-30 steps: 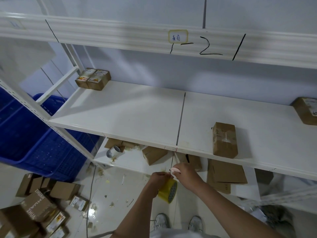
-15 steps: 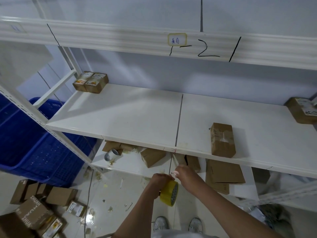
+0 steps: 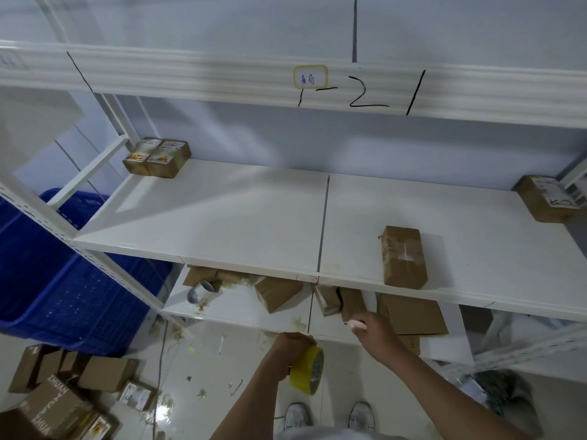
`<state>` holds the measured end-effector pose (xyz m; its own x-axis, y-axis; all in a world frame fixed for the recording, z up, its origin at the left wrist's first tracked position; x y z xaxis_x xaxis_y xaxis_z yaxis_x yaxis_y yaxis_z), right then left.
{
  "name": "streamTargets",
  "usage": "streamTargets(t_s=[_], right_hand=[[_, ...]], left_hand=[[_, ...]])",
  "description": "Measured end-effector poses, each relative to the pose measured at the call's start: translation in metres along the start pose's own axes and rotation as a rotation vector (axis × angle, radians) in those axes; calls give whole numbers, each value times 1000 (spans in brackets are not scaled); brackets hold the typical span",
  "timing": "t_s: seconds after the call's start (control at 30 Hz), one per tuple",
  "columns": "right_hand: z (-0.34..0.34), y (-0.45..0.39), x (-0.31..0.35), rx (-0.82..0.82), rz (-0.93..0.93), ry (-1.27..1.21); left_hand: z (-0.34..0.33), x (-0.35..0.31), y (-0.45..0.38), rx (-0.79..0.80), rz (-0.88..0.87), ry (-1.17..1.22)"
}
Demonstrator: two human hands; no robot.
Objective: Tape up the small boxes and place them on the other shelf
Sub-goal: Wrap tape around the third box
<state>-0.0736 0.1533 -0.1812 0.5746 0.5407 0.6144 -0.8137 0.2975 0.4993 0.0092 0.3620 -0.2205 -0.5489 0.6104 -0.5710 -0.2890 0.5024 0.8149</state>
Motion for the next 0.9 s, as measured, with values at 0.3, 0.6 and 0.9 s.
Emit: streamTargets(t_s=[0.3, 0.6, 0.9], right_hand=[[97, 41, -45, -399, -55, -226], [179, 67, -104, -574, -155, -291], [225, 46, -130, -549, -195, -185]], left_hand=[[-50, -76, -7, 63, -166, -62], [-124, -134, -17, 112, -281, -69], [-171, -158, -32, 117, -263, -49]])
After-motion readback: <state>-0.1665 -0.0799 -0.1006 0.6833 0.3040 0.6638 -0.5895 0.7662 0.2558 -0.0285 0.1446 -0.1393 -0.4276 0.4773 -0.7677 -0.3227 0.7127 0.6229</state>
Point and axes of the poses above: each hand's wrist, its own y-axis away from the middle knuckle, its own z-axis out of the back of the hand, x = y × z, the point moved 9 cm from there along -y, towards the middle knuckle, and after that the axes turned 14 degrees about x, right-handed, at the moved point
